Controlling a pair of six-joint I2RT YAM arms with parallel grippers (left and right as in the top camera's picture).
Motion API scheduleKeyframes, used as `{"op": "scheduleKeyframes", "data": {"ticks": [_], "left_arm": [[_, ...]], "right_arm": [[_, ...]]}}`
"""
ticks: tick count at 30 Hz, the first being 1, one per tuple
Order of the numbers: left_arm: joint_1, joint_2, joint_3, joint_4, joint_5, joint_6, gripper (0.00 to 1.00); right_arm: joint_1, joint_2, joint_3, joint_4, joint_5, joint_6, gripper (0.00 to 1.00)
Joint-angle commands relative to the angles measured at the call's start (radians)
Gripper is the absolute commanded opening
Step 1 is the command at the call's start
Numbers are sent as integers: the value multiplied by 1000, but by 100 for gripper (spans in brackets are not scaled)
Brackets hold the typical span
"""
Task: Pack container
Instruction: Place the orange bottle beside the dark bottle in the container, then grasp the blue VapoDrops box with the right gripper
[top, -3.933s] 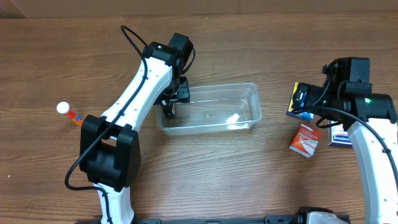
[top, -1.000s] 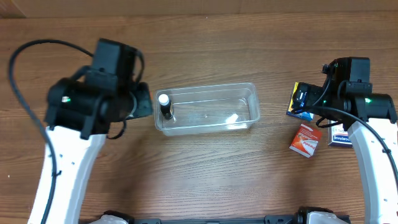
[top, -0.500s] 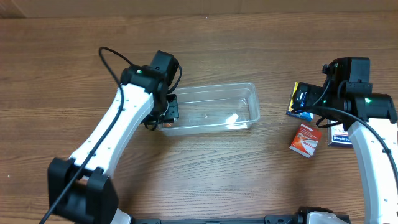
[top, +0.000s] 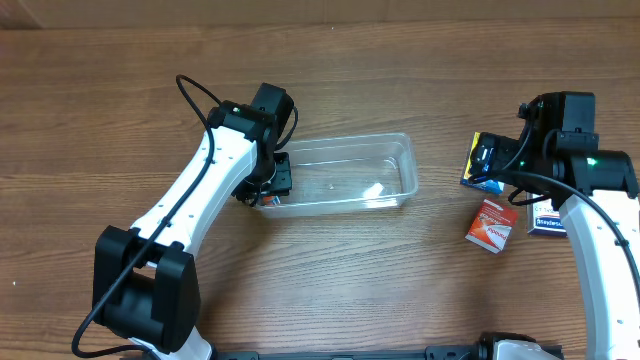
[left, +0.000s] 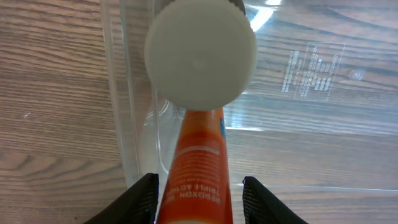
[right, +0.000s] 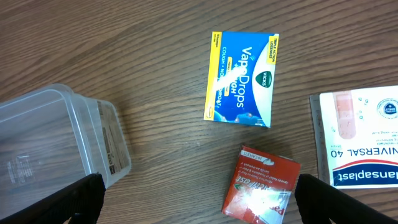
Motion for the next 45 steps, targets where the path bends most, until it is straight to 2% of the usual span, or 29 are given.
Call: {"op": "scheduleKeyframes", "data": {"ticks": [1,7,15,20,21,22,24,25,30,37,45], "left_arm": [[-7,11,-2,0,3,5,47],[-7,2,33,-12,3,28,49],[1,-9,322,-163,-83,53,53],[44,-154,424,-194,-104,45,59],[63,-195,424,-192,-110,45,62],[86,-237,424,-193,-114,45,70],[164,-335,424,-193,-117,46,93],[197,-364,424,-194,-117,47,100],[305,-418,424,-209,-85,71,100],[309,-410,422,-230,-90,73,100],[309,-410,422,-237,-91,73,100]], "right_arm": [[-2,-4,33,2,-2,5,100],[-2,-4,33,2,-2,5,100],[-2,-4,33,-1,-2,5,100],[-2,-9,34,-21,0,24,100],[-2,-17,40,-25,4,24,100],[-2,-27,56,-31,11,24,100],[-1,-41,150,-50,66,28,100],[-1,-39,197,-50,90,28,100],[-2,107,347,-46,187,27,100],[-2,455,347,-51,183,28,100],[-5,605,345,-35,183,27,100]]}}
